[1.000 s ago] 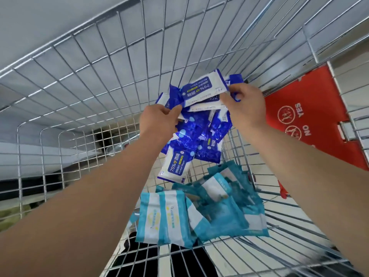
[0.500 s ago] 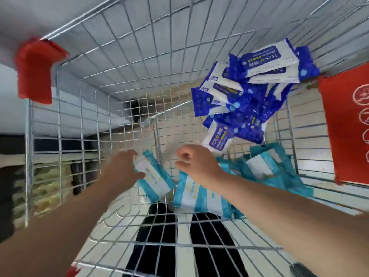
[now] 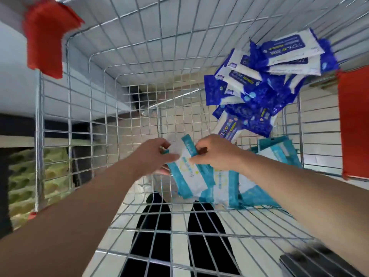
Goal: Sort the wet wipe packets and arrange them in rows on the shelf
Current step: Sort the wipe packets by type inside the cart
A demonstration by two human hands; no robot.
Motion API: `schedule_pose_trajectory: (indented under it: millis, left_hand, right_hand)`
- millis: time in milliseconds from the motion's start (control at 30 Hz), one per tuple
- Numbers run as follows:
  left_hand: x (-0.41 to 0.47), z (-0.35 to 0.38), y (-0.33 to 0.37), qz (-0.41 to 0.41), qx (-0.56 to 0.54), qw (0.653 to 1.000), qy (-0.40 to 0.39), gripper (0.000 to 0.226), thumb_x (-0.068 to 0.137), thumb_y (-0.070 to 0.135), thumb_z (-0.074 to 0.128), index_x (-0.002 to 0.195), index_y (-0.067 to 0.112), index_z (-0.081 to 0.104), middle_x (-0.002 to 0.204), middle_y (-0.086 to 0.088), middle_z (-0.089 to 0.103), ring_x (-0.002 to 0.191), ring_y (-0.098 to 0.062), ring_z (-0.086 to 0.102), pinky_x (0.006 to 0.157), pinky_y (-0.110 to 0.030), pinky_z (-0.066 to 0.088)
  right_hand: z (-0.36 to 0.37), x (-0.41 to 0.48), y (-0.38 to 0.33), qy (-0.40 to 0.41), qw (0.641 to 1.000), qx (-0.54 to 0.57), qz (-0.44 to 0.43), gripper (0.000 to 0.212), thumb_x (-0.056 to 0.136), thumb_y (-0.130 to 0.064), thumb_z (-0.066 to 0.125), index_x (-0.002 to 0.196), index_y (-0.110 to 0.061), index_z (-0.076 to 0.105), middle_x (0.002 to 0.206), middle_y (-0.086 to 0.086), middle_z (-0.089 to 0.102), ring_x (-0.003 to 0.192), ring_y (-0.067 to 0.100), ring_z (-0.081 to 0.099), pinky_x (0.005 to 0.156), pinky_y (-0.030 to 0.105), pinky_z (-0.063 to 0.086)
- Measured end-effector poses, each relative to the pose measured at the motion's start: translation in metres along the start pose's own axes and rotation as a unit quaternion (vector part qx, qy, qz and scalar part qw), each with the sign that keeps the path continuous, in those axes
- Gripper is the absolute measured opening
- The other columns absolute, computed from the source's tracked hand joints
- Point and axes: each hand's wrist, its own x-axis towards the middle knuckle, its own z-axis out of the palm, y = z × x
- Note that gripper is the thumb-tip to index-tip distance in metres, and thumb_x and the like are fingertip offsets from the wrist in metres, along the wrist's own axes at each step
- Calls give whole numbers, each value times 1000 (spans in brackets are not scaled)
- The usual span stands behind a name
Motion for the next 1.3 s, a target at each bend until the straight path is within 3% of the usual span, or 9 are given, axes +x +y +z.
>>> schedule_pose_trajectory:
  millis: [100,200,367,433,600,800,1000,1167,1300]
  left_hand:
    - [12,36,-6,17,177,984,-6,21,89,13,65,105,4,56,91,-10,65,78,-21,66,74,-34,58]
    - [28,55,-24,23,334,942,37,40,85,29,67,114,4,58,118,-11,54,105,-27,58,91,-37,49]
    - [26,64,-39,48,341,936,77,68,76,51,70,130,22,42,120,-8,45,105,-26,55,90,-37,47]
    - [23,63,-38,49,429,898,84,69,76,58,65,128,19,42,117,-8,42,104,-27,53,90,-39,47]
    - [21,63,-23,6,487,872,56,70,79,58,62,128,13,38,117,-9,47,106,-28,54,91,-41,47]
    - [10,51,32,56,514,846,132,43,90,48,54,120,18,51,118,-4,54,106,-24,56,89,-40,48]
    - [-8,44,119,165,465,843,214,38,94,43,50,124,20,52,125,-3,56,114,-24,53,92,-38,45]
    - [3,50,175,214,399,855,253,30,94,39,49,112,16,54,114,-7,61,103,-30,57,84,-38,48]
    - [33,69,211,229,333,877,262,42,95,42,48,122,12,54,118,-8,62,108,-30,56,88,-37,46]
  right_hand:
    - [-13,-15,28,12,992,-127,16,33,75,-27,75,105,-16,67,95,1,60,92,20,60,72,27,43]
    - [-9,-26,47,43,971,-234,20,57,73,-36,73,127,-27,58,122,3,51,117,26,44,96,36,39]
    - [6,-36,58,-6,988,-152,18,78,77,-34,74,145,-23,37,144,4,44,131,23,42,107,35,35]
    - [7,-36,54,-31,989,-144,2,80,81,-34,71,148,-21,31,148,2,41,135,20,37,110,32,31]
    - [-4,-32,53,-33,990,-138,-12,69,86,-29,67,146,-15,36,146,7,41,135,26,36,108,33,31]
    - [-57,-49,46,138,985,-107,-3,51,93,-29,58,141,-17,45,141,4,49,130,22,43,102,28,31]
    - [-126,-78,46,277,952,-128,21,47,94,-31,56,137,-14,49,140,5,51,128,23,46,103,29,33]
    - [-178,-74,58,440,895,-60,47,40,91,-30,58,125,-9,58,119,15,61,110,31,56,91,35,41]
    - [-206,-46,68,457,887,0,62,44,86,-43,54,107,-6,65,97,12,65,92,28,58,78,32,41]
